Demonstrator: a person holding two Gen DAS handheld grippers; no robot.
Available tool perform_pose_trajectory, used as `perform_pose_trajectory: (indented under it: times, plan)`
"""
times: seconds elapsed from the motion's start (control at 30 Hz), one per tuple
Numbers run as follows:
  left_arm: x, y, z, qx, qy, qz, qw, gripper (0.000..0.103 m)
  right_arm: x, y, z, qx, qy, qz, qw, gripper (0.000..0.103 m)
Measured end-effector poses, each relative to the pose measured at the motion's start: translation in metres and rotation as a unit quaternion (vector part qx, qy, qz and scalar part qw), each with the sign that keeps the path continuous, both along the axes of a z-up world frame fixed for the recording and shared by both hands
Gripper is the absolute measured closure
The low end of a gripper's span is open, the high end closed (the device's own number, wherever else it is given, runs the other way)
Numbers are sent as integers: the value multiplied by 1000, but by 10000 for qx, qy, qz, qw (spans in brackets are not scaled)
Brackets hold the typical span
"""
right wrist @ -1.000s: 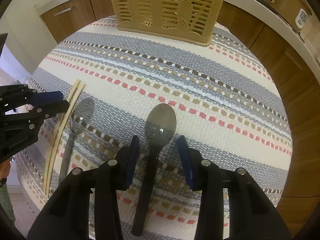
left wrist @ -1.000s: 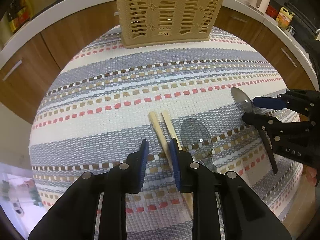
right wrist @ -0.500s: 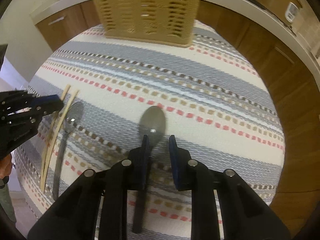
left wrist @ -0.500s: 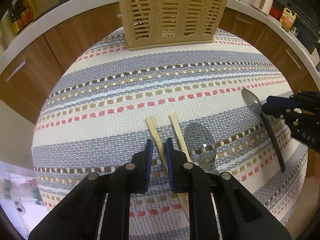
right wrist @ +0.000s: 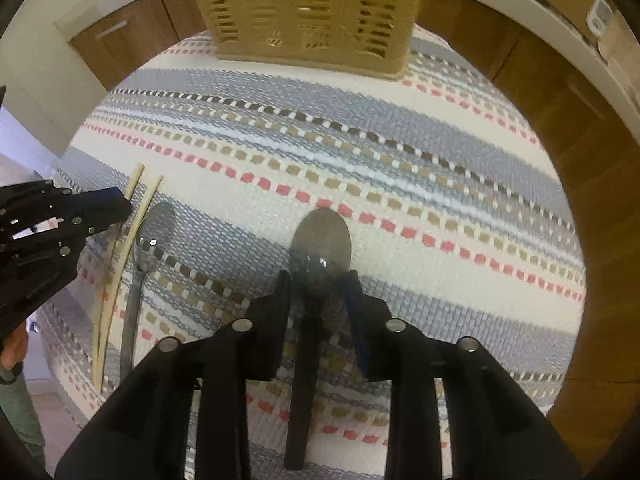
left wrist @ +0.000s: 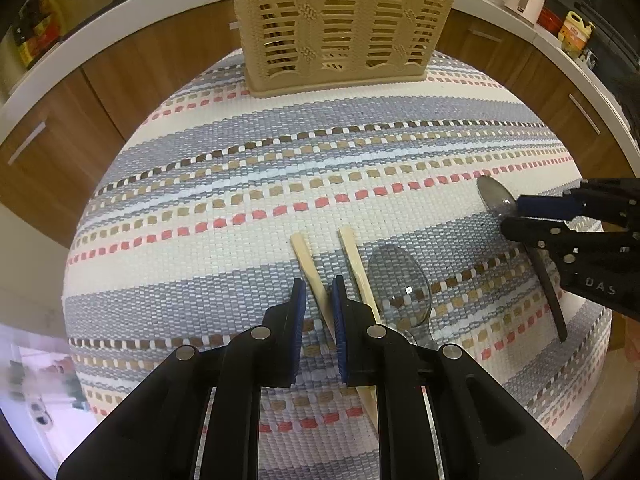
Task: Organize utensils
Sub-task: 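Grasp a wooden chopstick with the left tool while the right tool grasps the black spoon, then lift the held chopstick and black spoon and carry them over the caddy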
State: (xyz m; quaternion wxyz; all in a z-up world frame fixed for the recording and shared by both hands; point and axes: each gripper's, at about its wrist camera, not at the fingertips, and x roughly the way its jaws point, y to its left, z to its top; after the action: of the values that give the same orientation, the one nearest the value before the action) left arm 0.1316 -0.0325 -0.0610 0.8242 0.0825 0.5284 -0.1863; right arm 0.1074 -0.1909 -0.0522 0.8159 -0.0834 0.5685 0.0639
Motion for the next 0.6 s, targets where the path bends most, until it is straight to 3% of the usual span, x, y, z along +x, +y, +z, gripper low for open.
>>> perform_pose_trajectory:
  times: [0.13,0.23,0.47,0.6]
  plan:
    - [0,-2,0,4,-12,-26,10000,90,0,9,1,-80,-50,158,9998,81]
    - [3,-1,-1,-25,-36,34,10000,95,-3,8,6,244,-135,239,9993,103]
    - [6,3,-1,-176,-47,145,9997,98,-3,-11,17,544,-278,90,9981,103]
    - [8,7,-1,-312,-11,199,9993,98,-11,-15,21,983,-173,202,9948,101]
